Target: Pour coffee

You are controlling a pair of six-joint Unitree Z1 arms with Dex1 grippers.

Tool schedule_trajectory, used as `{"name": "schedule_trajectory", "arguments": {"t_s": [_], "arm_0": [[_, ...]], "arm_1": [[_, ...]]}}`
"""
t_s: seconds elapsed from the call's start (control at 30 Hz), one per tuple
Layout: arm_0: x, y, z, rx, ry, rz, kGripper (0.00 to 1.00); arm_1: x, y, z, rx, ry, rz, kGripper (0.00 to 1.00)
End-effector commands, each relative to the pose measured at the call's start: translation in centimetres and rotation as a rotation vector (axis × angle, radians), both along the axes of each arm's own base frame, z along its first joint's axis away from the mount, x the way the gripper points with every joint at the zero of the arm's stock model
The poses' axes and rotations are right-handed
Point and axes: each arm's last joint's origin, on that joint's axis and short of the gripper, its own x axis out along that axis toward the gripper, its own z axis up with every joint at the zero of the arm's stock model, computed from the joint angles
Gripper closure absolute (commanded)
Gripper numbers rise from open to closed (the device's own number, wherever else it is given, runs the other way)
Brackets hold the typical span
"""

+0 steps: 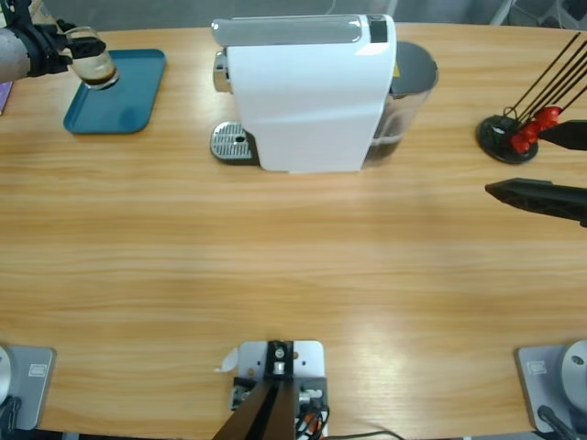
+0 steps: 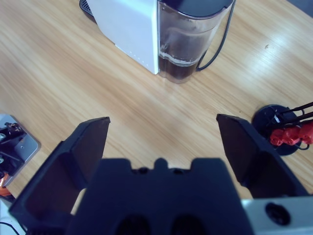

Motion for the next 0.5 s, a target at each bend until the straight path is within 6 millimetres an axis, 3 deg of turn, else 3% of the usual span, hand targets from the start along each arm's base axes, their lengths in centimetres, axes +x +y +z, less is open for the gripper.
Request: {"name": "schedule_trajectory", "arguments": {"t_s": [0.03, 0.5], "arm_0": [[1.5, 0.2, -3.1, -0.002, 0.07, 0.032, 0.971], [2.2, 0.5, -4.8, -0.009, 0.102, 0.049, 0.971]], "arm_1": [[0.1, 0.3, -1.4, -0.031, 0.039, 0.024, 0.018], [0.1, 0.3, -1.5, -0.032, 0.042, 0.025, 0.018]]}}
